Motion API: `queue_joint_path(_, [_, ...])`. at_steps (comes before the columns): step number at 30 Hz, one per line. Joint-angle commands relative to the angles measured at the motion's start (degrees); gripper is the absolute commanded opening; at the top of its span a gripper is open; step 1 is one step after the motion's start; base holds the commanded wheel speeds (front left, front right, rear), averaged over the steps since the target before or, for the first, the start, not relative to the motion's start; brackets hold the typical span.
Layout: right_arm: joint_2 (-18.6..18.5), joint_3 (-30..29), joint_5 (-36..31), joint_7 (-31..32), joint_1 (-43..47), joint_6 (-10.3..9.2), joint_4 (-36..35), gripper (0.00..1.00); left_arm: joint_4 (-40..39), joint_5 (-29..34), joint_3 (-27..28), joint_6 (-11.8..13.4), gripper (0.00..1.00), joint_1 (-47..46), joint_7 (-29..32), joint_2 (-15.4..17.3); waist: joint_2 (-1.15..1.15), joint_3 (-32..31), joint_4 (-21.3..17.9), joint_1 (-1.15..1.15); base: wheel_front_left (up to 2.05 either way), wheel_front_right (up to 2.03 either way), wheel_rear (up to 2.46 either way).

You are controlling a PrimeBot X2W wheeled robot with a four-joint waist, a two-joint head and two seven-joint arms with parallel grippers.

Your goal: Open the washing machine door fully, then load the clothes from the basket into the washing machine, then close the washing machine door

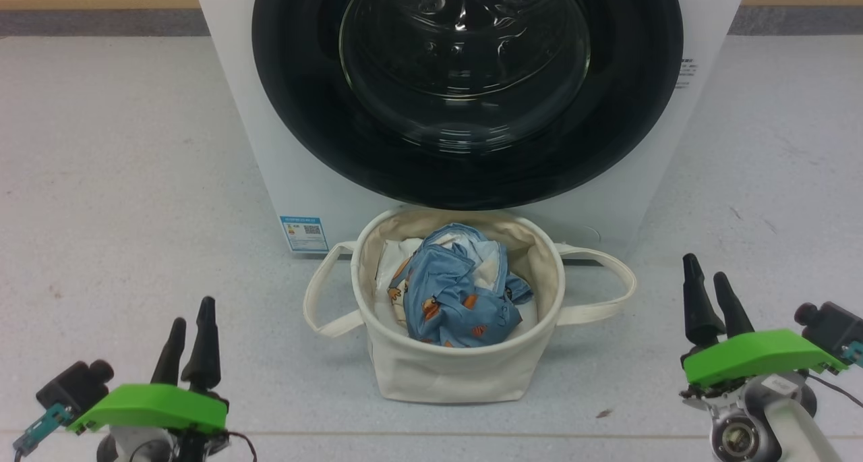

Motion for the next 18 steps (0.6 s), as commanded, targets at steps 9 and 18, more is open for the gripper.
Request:
queue_joint_path(9, [-1.1, 1.0, -7.9, -1.4, -4.2, 0.01, -1.6, 1.0, 0.0, 7.5, 1.2, -0.6, 1.0, -5.0, -2.2, 2.2, 0.0, 0.0, 0.3, 0.0, 0.0, 0.0, 0.0])
queue_joint_path(18, [-0.9, 1.1, -14.9, -2.1, -5.2, 0.01, -1.3, 1.0, 1.1, 13.9, 1.1, -0.6, 1.0, -6.4, -3.7, 2.8, 0.0, 0.0, 0.6, 0.0, 0.0, 0.0, 0.0])
